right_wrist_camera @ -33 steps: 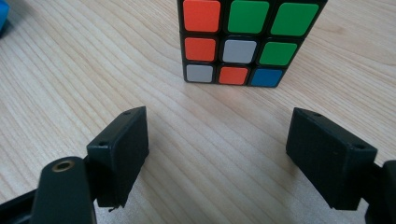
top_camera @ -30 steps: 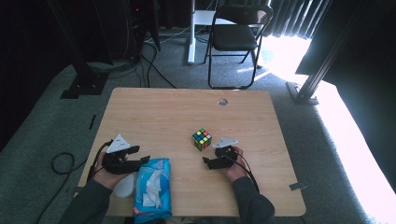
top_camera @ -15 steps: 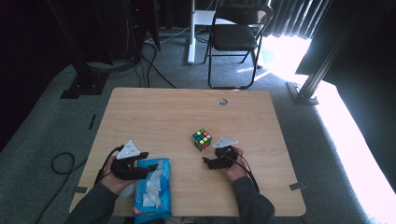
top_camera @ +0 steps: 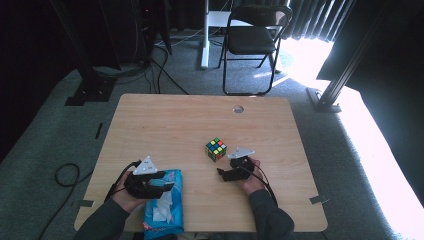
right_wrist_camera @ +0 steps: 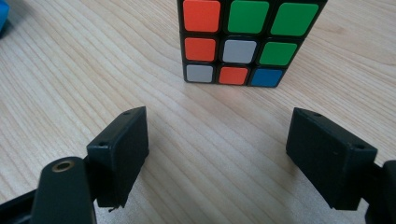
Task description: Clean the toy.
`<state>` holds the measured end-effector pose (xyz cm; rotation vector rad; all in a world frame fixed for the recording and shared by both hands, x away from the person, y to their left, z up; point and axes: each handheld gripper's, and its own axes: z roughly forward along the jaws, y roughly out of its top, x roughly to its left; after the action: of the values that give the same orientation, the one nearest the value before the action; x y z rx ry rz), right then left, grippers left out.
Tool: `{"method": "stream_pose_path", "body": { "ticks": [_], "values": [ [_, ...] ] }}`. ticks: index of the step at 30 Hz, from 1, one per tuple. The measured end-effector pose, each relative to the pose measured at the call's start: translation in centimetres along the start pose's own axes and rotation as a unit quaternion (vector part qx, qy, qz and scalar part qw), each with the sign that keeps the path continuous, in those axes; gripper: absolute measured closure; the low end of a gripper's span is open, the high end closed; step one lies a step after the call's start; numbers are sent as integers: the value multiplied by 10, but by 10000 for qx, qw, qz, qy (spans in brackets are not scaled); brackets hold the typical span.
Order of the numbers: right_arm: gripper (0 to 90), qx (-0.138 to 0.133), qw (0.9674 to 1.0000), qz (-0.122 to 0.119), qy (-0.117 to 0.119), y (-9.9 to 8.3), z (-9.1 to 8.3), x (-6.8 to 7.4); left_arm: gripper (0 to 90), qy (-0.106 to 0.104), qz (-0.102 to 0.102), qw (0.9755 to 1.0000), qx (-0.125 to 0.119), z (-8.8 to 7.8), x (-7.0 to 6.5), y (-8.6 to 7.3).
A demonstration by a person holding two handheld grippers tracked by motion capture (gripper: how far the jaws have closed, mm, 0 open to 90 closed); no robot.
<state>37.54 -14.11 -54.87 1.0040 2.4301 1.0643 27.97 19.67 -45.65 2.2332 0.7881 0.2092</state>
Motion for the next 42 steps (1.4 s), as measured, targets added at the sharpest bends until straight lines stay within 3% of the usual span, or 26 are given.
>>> {"method": "stream_pose_path", "body": {
  "ticks": [3,7,9,12,20,27,32,42],
  "values": [
    [208,0,10000,0,0,0,0,0,529,-87,134,9998,123,3,-4,0],
    [208,1,10000,-5,-1,0,0,0,722,-110,300,9993,193,4,-7,0],
    [208,-1,10000,1,1,0,0,0,817,-156,310,9993,165,3,-6,1],
    [208,0,10000,1,0,0,0,0,881,-216,280,9994,63,0,-5,0],
    [208,-1,10000,0,1,0,0,0,889,-123,141,9996,-209,-5,0,2],
    [208,-1,10000,0,1,0,0,0,890,-41,41,9995,-308,-8,7,4],
    [208,-1,10000,-1,1,0,0,0,892,-107,-85,9991,-393,-9,12,7],
    [208,0,10000,-1,1,0,0,0,892,-53,-105,9984,-562,-17,24,25]
  ]
}}
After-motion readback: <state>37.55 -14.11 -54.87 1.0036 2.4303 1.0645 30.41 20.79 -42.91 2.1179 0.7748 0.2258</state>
